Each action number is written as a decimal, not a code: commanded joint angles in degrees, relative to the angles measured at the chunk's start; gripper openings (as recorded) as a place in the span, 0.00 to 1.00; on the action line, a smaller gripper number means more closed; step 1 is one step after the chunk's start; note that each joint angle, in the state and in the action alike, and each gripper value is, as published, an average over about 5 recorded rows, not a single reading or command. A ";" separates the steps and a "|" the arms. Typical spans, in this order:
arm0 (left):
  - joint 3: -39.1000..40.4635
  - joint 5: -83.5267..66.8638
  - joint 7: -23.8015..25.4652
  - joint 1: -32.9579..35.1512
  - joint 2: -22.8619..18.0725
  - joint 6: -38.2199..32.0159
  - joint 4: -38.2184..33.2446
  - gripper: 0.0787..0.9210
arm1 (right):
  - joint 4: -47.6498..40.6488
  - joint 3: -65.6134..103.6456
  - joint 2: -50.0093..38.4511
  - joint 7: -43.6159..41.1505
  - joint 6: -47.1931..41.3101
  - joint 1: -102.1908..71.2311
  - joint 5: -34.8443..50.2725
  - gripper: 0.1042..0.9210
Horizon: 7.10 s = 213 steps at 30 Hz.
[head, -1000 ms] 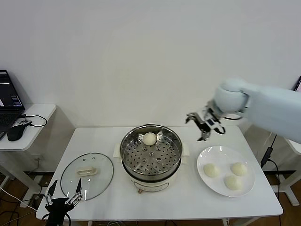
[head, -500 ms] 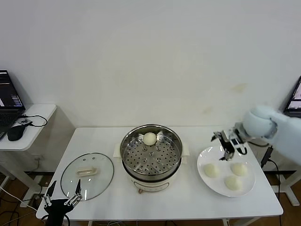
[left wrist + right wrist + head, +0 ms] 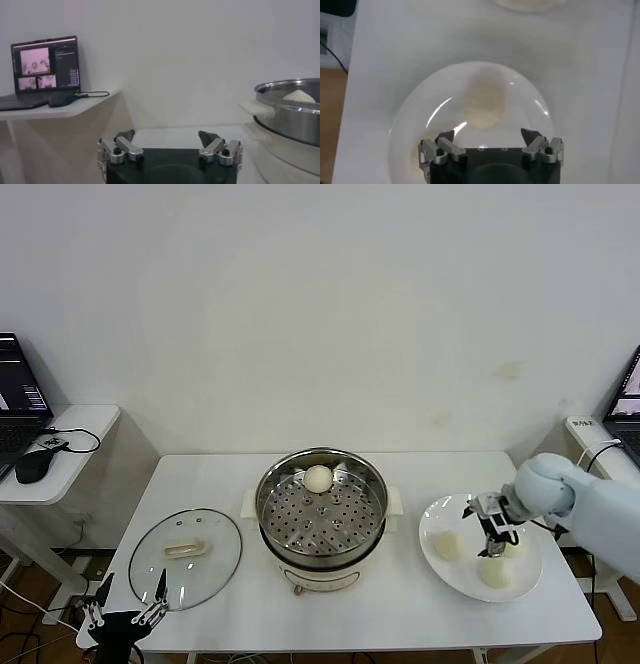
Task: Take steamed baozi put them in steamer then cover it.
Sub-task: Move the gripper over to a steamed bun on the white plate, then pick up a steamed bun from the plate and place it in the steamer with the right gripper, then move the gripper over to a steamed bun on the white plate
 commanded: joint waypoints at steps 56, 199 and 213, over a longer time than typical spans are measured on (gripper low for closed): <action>0.14 -0.16 -0.06 -0.73 0.64 0.07 -0.64 0.88 | 2.56 -10.40 0.63 -1.67 -2.63 25.31 11.01 0.62; 1.71 2.38 0.08 -0.78 0.79 -0.55 -0.14 0.88 | -1.86 22.08 -2.20 -2.43 1.07 -22.39 -6.52 0.80; 1.74 2.42 -0.12 -0.55 0.70 -0.58 -0.68 0.88 | -0.87 20.28 -3.03 -4.29 0.88 -18.87 -5.51 0.65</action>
